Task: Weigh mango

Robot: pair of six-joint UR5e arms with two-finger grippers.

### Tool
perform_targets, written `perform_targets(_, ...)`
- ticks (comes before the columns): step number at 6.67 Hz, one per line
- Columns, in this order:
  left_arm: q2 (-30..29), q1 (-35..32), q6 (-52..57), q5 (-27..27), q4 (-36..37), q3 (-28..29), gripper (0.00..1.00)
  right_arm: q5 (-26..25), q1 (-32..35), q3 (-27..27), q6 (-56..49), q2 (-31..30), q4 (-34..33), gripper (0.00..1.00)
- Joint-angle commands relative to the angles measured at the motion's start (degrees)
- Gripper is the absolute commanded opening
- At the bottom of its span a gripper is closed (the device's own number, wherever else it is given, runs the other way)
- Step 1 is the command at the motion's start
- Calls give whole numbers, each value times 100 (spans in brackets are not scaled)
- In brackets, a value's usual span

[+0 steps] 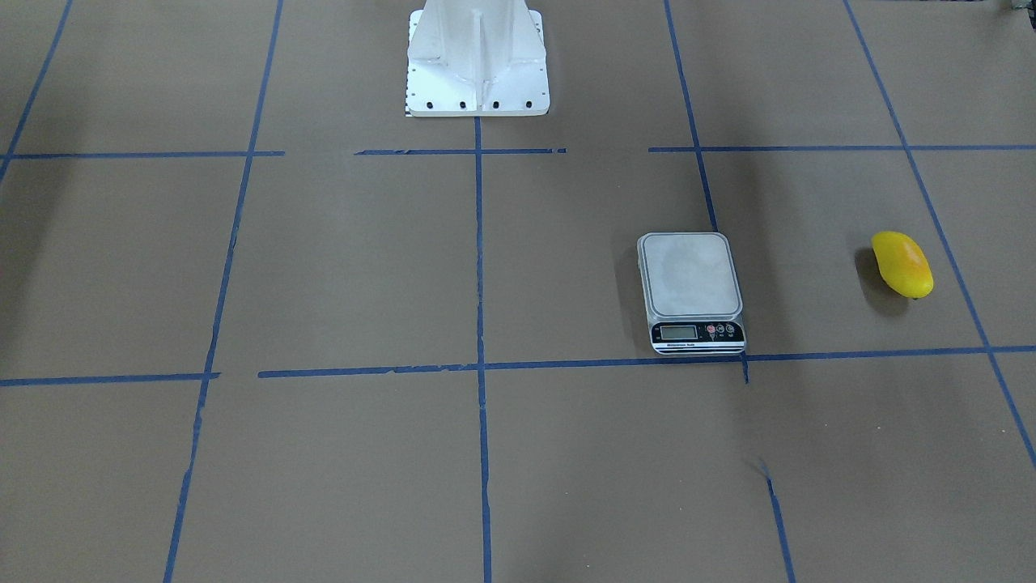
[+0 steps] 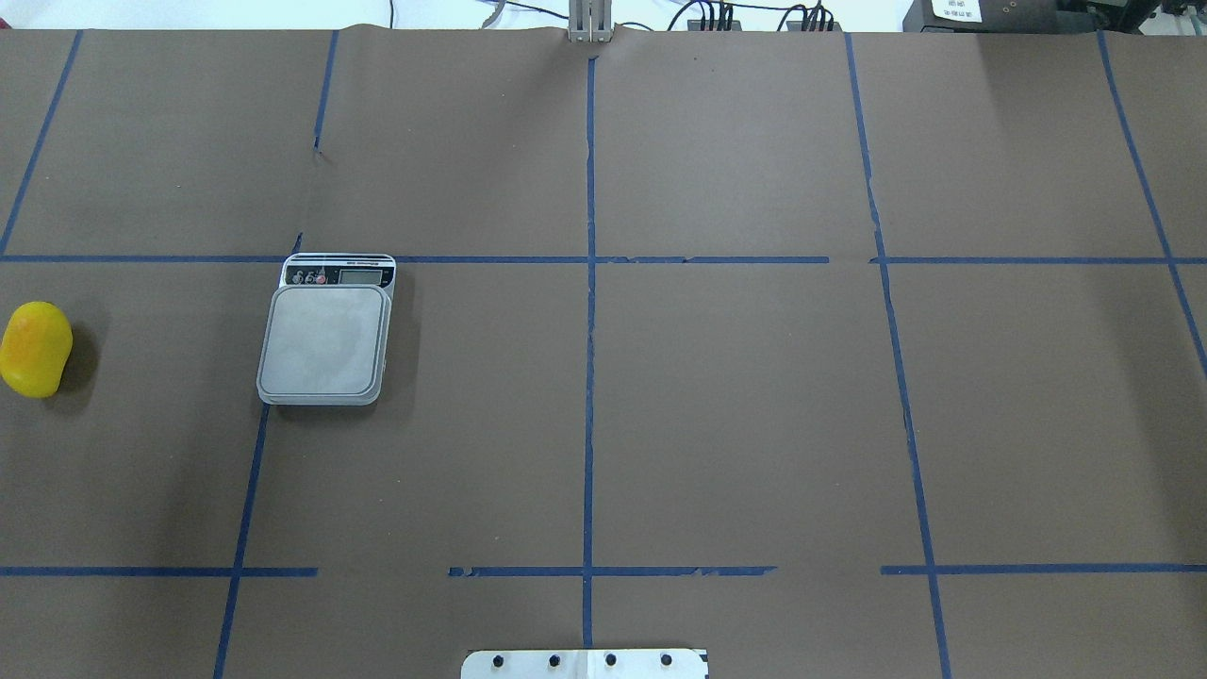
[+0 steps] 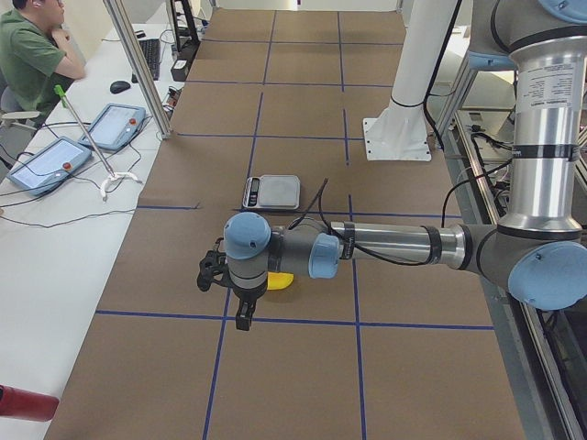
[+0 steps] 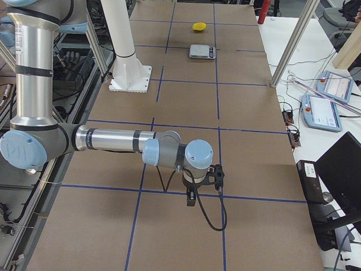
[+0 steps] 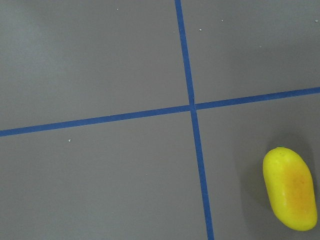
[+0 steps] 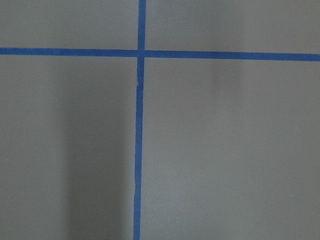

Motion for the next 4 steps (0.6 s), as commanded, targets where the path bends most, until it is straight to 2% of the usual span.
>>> perform_targets(1, 215, 997, -2029, 25, -1492, -4, 100, 0, 0, 0, 0, 0, 0, 100)
perform_targets(3, 207, 1911, -3045, 208, -2032, 110, 100, 0, 0, 0, 0, 0, 0, 100)
perform_targets(4, 189, 2046, -3214, 410, -2391, 302, 100, 0, 0, 0, 0, 0, 0, 100)
